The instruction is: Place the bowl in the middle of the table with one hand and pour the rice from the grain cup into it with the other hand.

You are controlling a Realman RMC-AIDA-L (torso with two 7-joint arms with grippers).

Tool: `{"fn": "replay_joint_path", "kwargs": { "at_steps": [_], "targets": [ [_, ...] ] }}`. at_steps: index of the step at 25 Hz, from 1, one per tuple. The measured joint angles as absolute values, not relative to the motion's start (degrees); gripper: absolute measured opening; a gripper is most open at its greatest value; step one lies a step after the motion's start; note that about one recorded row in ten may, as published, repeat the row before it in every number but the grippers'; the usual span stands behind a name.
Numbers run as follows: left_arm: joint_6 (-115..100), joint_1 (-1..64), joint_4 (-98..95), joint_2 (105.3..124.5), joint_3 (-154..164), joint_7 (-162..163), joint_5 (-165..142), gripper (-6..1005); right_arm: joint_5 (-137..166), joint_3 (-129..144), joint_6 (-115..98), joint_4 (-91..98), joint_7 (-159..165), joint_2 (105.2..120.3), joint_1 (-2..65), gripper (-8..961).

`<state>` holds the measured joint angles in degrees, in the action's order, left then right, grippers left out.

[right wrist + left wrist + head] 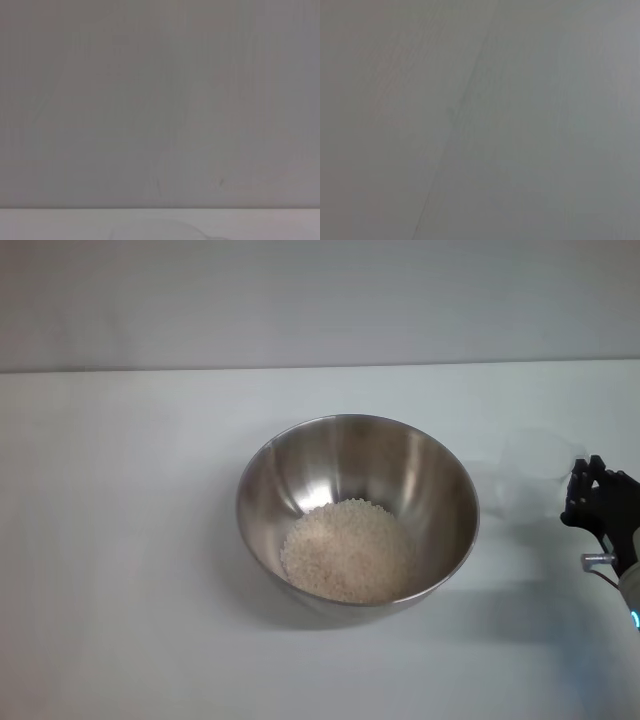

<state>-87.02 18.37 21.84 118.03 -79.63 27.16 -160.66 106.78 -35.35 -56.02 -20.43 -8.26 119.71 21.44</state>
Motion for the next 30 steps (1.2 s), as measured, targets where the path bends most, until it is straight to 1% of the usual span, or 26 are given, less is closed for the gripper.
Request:
{"fn": "replay_joint_path", "kwargs": {
  "at_steps": [11, 18, 22, 25, 30],
  "targets": [
    [-87.66, 18.27, 21.76, 118.03, -79.63, 27.16, -160.66, 758, 106.63, -33.22, -57.67, -21.51, -8.27, 119.71, 19.82, 127],
    [-87.9, 18.21, 21.63, 118.03, -79.62, 27.16, -160.66, 761, 106.83, -31.7, -60.87, -23.38, -8.56, 119.71, 16.7, 152],
    [-87.9, 17.5, 21.62, 118.03, -79.45, 27.13, -160.66, 763, 106.86, -28.6, -67.95, -24.19, -8.83, 119.71, 14.34, 166],
    [-87.96, 16.99, 21.61, 118.04, -79.38, 26.87, -160.66, 765, 106.88, -27.02, -80.34, -23.53, -8.88, 119.44, 12.99, 177],
    [-87.56, 16.6, 21.45, 118.24, -78.69, 23.6, -160.66, 767, 106.76, -27.69, -88.1, -19.95, -6.57, 119.16, 14.96, 195]
  ]
}}
